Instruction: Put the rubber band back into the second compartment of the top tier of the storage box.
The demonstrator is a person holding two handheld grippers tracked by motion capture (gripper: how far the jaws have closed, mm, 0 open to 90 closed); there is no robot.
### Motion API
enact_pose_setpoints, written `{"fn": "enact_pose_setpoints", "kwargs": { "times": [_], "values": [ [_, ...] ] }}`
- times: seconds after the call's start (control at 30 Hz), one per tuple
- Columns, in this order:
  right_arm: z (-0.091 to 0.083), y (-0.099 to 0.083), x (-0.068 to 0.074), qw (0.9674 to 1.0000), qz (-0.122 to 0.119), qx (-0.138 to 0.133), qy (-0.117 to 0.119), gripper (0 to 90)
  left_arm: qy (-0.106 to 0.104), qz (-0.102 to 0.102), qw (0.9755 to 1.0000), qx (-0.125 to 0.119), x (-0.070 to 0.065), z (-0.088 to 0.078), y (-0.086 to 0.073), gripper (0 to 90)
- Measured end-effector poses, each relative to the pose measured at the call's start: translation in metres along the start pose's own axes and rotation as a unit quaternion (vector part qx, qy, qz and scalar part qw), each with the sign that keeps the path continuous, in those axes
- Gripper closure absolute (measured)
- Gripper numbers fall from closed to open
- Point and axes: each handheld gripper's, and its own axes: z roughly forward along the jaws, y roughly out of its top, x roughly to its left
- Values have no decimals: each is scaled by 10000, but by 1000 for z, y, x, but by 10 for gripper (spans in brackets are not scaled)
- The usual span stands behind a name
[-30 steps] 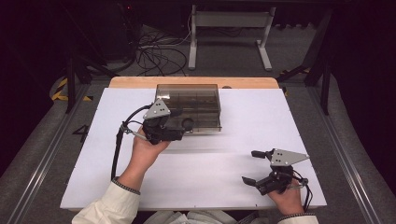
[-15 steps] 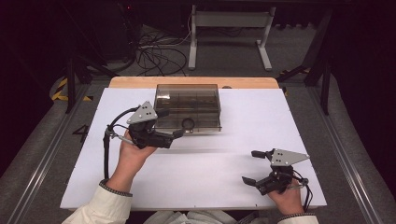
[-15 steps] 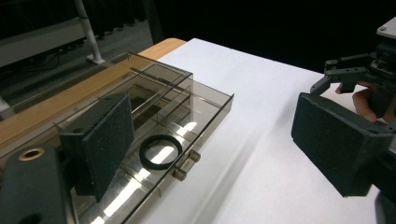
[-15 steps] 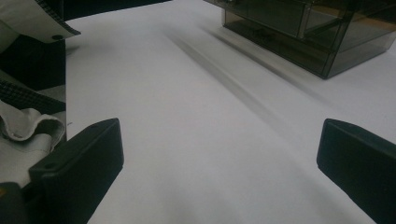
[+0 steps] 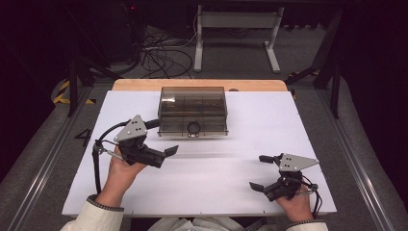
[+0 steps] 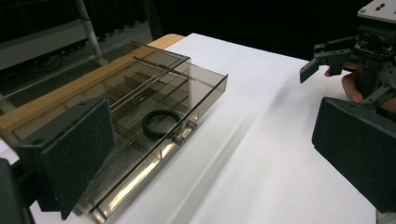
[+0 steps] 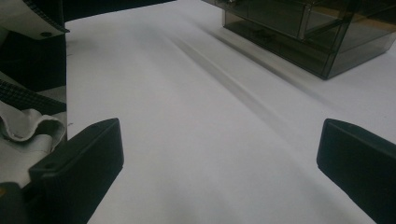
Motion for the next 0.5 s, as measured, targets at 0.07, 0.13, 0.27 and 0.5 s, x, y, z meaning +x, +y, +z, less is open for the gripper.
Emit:
{"fn": "enact_pose_setpoints", "kwargs": {
  "times": [0.07, 0.13, 0.27, 0.5],
  "values": [
    [0, 0, 0, 10000, 0, -9, 9, 14, -24, 23, 10000, -90, -1, -5, -5, 2],
    [0, 0, 0, 10000, -4, -12, 3, 14, -42, -27, 9999, -101, 0, -10, -11, 2],
    [0, 0, 0, 10000, -3, -26, 12, 14, 21, -140, 9999, -67, 2, -16, -23, 2],
    [0, 0, 1, 10000, 6, -36, 12, 14, 156, -526, 9985, -44, 11, -24, -48, 2]
  ]
}}
